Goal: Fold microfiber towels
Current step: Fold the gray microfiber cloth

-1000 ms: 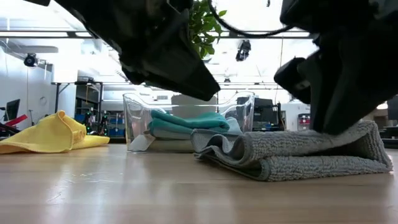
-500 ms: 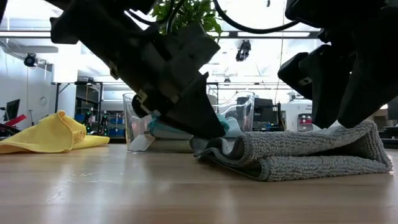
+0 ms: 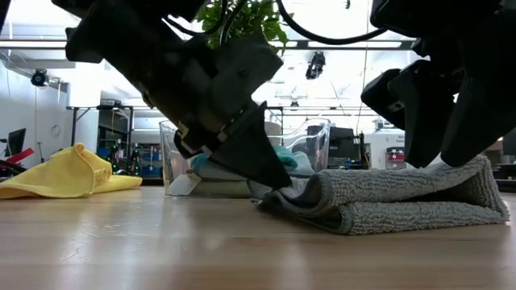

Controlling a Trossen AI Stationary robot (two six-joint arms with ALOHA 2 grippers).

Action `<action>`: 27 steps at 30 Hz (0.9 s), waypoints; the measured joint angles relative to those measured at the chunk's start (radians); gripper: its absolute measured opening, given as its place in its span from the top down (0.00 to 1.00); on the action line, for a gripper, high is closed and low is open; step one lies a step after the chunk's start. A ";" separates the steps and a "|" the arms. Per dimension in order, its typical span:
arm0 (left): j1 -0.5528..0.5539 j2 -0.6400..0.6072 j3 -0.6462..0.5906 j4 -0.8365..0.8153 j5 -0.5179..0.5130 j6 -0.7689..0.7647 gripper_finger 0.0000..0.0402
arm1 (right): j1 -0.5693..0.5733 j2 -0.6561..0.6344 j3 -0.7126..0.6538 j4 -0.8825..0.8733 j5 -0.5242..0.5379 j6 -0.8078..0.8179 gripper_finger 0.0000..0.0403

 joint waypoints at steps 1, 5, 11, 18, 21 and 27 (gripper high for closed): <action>0.000 0.000 0.002 -0.002 0.000 0.012 0.98 | 0.000 0.000 0.000 -0.002 0.000 0.000 0.70; 0.000 -0.031 0.009 -0.008 -0.001 0.050 1.00 | 0.000 -0.017 -0.001 -0.038 0.000 0.001 0.70; -0.001 -0.115 0.007 -0.079 -0.030 0.080 1.00 | 0.000 -0.082 -0.001 -0.117 0.054 0.012 0.70; 0.013 -0.136 -0.005 -0.148 -0.082 0.077 1.00 | -0.001 -0.110 -0.014 -0.132 0.125 0.012 0.70; 0.017 -0.112 -0.007 -0.143 -0.076 0.053 1.00 | -0.003 -0.111 -0.026 -0.130 0.169 0.017 0.70; 0.019 -0.093 -0.009 -0.141 0.014 -0.025 1.00 | -0.007 -0.111 -0.036 -0.132 0.183 0.028 0.70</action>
